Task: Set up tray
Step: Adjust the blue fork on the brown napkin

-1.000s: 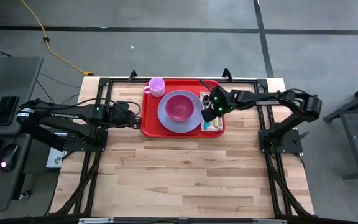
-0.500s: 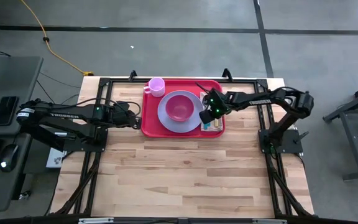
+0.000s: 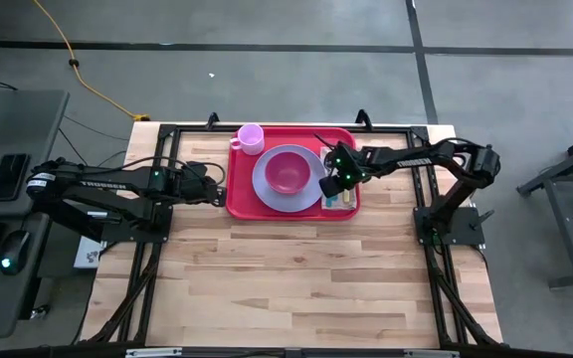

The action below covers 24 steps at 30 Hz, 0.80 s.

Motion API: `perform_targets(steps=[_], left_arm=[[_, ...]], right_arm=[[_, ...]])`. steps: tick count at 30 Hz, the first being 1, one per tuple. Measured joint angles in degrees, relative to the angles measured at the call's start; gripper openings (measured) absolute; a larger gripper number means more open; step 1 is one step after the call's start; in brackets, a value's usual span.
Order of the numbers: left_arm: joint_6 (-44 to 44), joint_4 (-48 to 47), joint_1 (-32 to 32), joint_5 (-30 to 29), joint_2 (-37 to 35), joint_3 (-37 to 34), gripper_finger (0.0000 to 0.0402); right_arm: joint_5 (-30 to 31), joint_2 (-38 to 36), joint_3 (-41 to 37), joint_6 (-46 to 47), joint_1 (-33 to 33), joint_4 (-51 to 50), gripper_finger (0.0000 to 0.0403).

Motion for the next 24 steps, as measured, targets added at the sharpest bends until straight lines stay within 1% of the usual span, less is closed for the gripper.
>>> perform_targets(steps=[24], left_arm=[[0.39,0.00,0.01,-0.02,0.01,0.00,0.0056]], right_arm=[[-2.20,0.00,0.07,-0.15,0.63,-3.22,0.0042]])
